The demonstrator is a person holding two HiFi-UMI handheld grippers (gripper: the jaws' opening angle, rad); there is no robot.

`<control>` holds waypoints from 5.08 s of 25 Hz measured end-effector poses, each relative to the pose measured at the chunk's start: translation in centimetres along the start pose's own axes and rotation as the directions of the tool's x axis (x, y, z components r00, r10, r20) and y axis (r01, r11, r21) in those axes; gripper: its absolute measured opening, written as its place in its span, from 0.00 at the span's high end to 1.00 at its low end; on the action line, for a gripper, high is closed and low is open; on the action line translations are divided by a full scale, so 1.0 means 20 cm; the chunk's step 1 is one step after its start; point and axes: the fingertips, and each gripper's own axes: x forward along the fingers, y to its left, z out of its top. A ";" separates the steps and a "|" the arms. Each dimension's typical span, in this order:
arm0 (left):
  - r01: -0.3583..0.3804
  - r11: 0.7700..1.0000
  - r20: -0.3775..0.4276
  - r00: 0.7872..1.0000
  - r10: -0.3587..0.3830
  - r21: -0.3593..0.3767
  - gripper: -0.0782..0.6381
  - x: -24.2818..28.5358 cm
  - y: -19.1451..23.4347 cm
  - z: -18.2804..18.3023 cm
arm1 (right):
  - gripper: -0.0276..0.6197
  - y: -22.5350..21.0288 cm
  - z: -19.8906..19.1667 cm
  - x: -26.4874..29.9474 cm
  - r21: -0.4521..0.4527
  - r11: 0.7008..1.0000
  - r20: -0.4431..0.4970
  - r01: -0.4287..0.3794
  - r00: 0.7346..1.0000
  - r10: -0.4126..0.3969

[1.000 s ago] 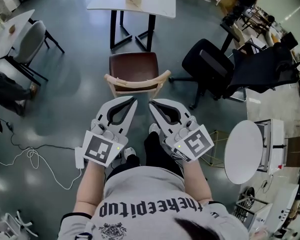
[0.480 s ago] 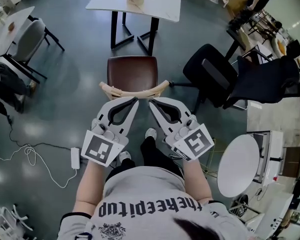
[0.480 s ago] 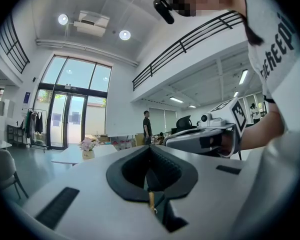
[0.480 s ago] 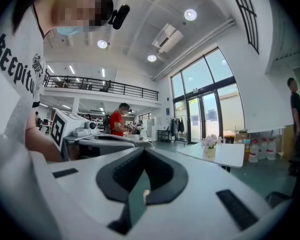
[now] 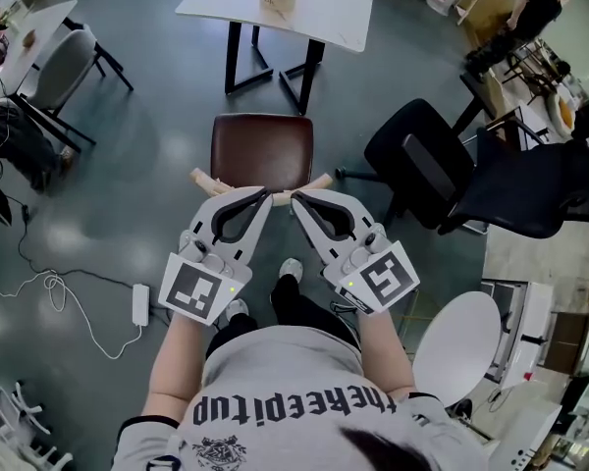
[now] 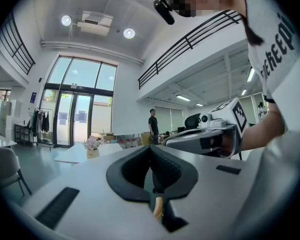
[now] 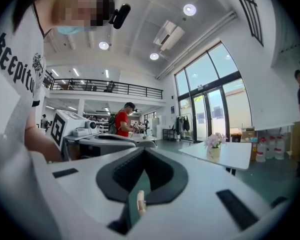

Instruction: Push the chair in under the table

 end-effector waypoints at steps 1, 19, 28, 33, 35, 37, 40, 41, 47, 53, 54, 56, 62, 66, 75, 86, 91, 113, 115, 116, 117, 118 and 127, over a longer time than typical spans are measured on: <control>-0.007 1.000 -0.002 1.000 0.007 0.000 0.87 0.02 0.01 0.00 | 0.94 -0.02 0.00 0.00 0.000 1.000 0.000 -0.006 1.000 0.006; -0.125 0.992 -0.008 0.992 0.125 -0.008 0.87 0.29 0.07 -0.02 | 0.94 -0.31 -0.05 0.04 0.007 0.991 0.004 -0.137 0.991 0.137; -0.141 0.990 -0.026 0.990 0.140 -0.019 0.87 0.36 0.07 -0.05 | 0.94 -0.38 -0.09 0.04 0.024 0.986 0.005 -0.166 0.986 0.166; -0.140 0.990 -0.040 0.990 0.139 -0.017 0.87 0.37 0.06 -0.07 | 0.94 -0.38 -0.11 0.05 0.039 0.985 0.004 -0.169 0.986 0.169; -0.136 0.991 -0.045 0.990 0.135 -0.015 0.87 0.38 0.06 -0.07 | 0.94 -0.38 -0.12 0.04 0.042 0.985 0.003 -0.170 0.986 0.170; -0.132 0.991 -0.053 0.990 0.131 -0.010 0.87 0.38 0.07 -0.08 | 0.94 -0.38 -0.13 0.05 0.042 0.984 0.003 -0.171 0.985 0.171; -0.125 0.992 -0.064 0.990 0.124 -0.003 0.87 0.38 0.09 -0.10 | 0.94 -0.39 -0.14 0.07 0.043 0.985 -0.001 -0.165 0.986 0.165; -0.122 0.992 -0.068 0.990 0.122 -0.005 0.87 0.39 0.10 -0.11 | 0.94 -0.40 -0.15 0.08 0.044 0.986 -0.003 -0.162 0.987 0.162; -0.105 0.994 -0.091 0.990 0.104 -0.006 0.87 0.40 0.15 -0.15 | 0.94 -0.42 -0.17 0.13 0.040 0.988 -0.022 -0.146 0.989 0.147; -0.095 0.995 -0.131 0.987 0.097 0.020 0.87 0.39 0.24 -0.23 | 0.94 -0.43 -0.25 0.20 0.034 0.991 -0.075 -0.128 0.989 0.130; -0.091 0.995 -0.138 0.986 0.094 0.026 0.87 0.38 0.26 -0.24 | 0.94 -0.43 -0.26 0.21 0.033 0.992 -0.086 -0.125 0.988 0.127; -0.083 0.996 -0.153 0.984 0.087 0.037 0.87 0.38 0.29 -0.28 | 0.94 -0.43 -0.29 0.24 0.028 0.993 -0.110 -0.117 0.987 0.119; -0.033 0.996 -0.227 0.973 0.052 0.088 0.87 0.37 0.36 -0.40 | 0.94 -0.42 -0.39 0.31 0.008 0.992 -0.169 -0.122 0.978 0.122; 0.018 0.993 -0.292 0.956 0.015 0.113 0.87 0.38 0.38 -0.53 | 0.94 -0.42 -0.48 0.36 0.015 0.991 -0.220 -0.131 0.967 0.131; 0.160 0.979 -0.441 0.893 -0.090 0.123 0.87 0.36 0.39 -0.79 | 0.93 -0.38 -0.71 0.44 0.028 0.987 -0.343 -0.158 0.926 0.158; 0.301 0.951 -0.575 0.791 -0.208 0.070 0.72 0.32 0.33 -1.08 | 0.86 -0.33 -0.98 0.40 0.060 0.982 -0.454 -0.182 0.871 0.189; 0.356 0.931 -0.637 0.737 -0.226 0.081 0.70 0.28 0.32 -1.19 | 0.82 -0.29 -1.09 0.38 0.061 0.973 -0.507 -0.221 0.833 0.221; 0.489 0.871 -0.808 0.534 -0.251 0.052 0.62 0.09 0.25 -1.62 | 0.65 -0.19 -1.52 0.24 0.006 0.923 -0.728 -0.385 0.631 0.268; 0.495 0.867 -0.817 0.523 -0.244 0.059 0.61 0.08 0.26 -1.64 | 0.64 -0.19 -1.55 0.24 -0.005 0.915 -0.744 -0.402 0.613 0.265; 0.500 0.864 -0.821 0.518 -0.241 0.062 0.61 0.08 0.26 -1.65 | 0.64 -0.19 -1.56 0.23 -0.013 0.911 -0.753 -0.413 0.603 0.263; 0.504 0.861 -0.825 0.513 -0.239 0.064 0.61 0.08 0.26 -1.65 | 0.63 -0.18 -1.57 0.23 -0.020 0.906 -0.761 -0.424 0.593 0.261; 0.507 0.860 -0.827 0.509 -0.238 0.065 0.60 0.08 0.26 -1.66 | 0.63 -0.18 -1.59 0.22 -0.025 0.901 -0.769 -0.433 0.585 0.259; 0.518 0.853 -0.844 0.481 -0.237 0.055 0.60 0.05 0.26 -1.72 | 0.61 -0.20 -1.67 0.21 -0.047 0.887 -0.807 -0.460 0.541 0.238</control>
